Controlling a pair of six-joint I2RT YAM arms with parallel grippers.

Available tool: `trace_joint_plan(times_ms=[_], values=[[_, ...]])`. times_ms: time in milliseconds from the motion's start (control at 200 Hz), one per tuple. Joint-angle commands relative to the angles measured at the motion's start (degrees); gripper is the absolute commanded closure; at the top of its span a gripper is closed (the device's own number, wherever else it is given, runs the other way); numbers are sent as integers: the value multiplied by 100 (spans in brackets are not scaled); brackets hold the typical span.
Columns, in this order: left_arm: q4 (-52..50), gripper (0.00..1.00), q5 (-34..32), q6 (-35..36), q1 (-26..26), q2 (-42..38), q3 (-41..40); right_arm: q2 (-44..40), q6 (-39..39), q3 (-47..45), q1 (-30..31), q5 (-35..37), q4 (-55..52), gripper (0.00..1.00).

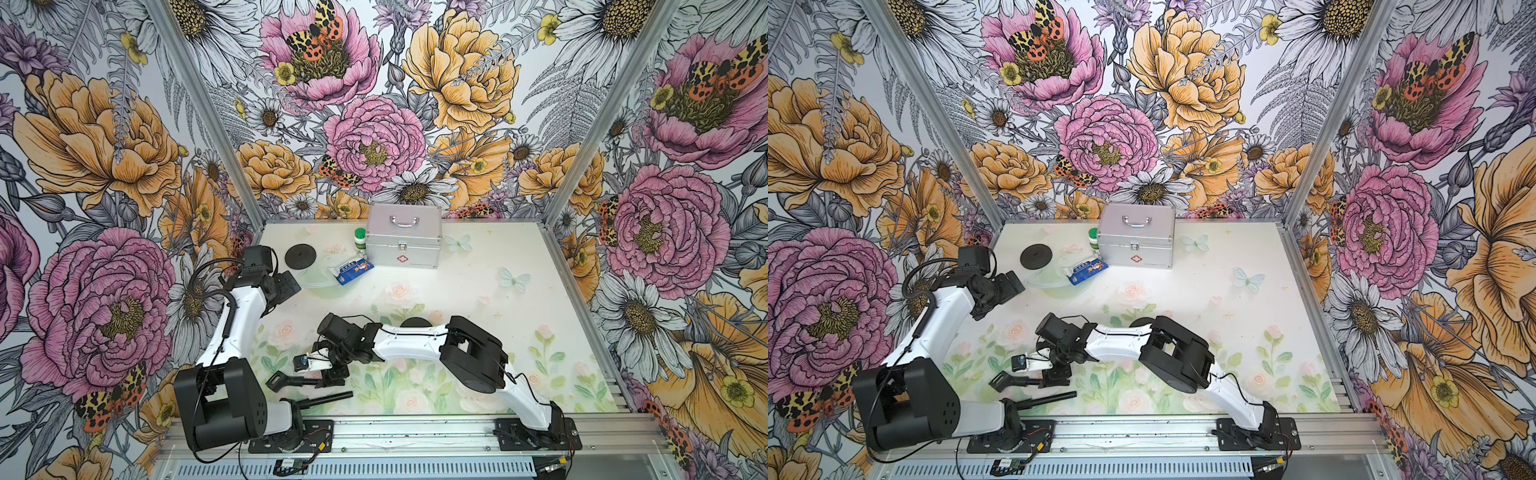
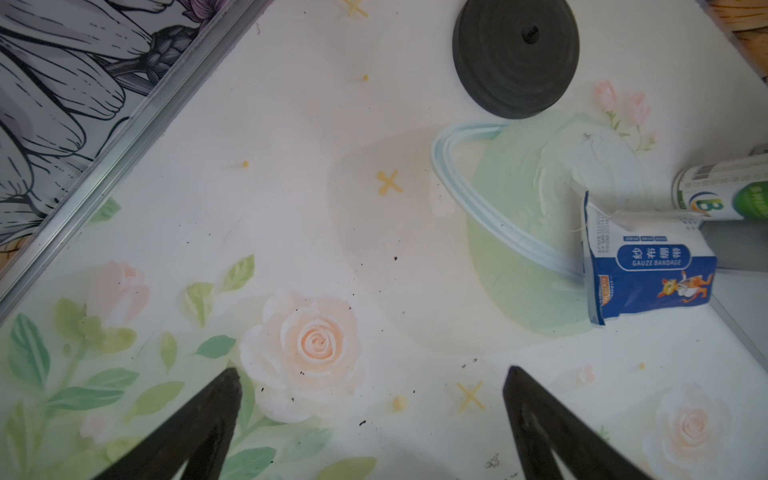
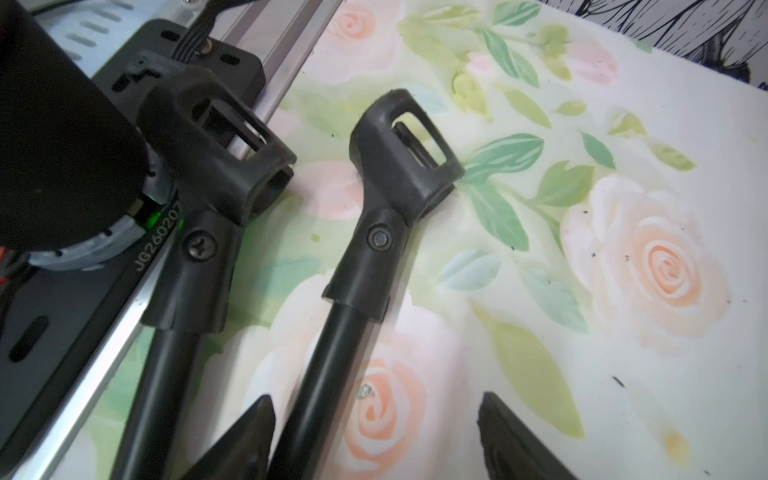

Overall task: Assemble a microphone stand
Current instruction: Pick up the microphone stand pole from the center of the board.

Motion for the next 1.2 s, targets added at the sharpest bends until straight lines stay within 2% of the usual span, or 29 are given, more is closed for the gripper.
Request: trace_joint_plan(times_ms=[0,65,195,440,560,720,836,926,1026,1196], values=[[101,1,-191,-129,68,-133,-85,185,-333,224,79,444,-467,29],[101,1,-198,-107,71,-135,-69,173,-300,237,47,453,-455,36],[109,1,-194,-139,67,-158,-89,169,-64,231,-58,314,-462,57],[126,1,-159,-210,64,-87,-43,245,434,325,-218,172,-454,73],[128,1,12,-29,64,-99,-21,335,737,434,-329,127,-461,82],[188,1,75,17,25,-373,-66,365,1263,476,-552,128,-439,97],[207,1,133,15,-5,-504,27,344,1541,469,-697,154,-438,100],[233,1,458,-107,-12,-589,140,212,1785,344,-825,377,-328,100],[365,1,821,-254,-56,-704,228,-62,2072,-49,-977,502,65,100],[491,1,993,-438,-193,-832,429,-862,2343,-1006,-1261,1128,826,100]])
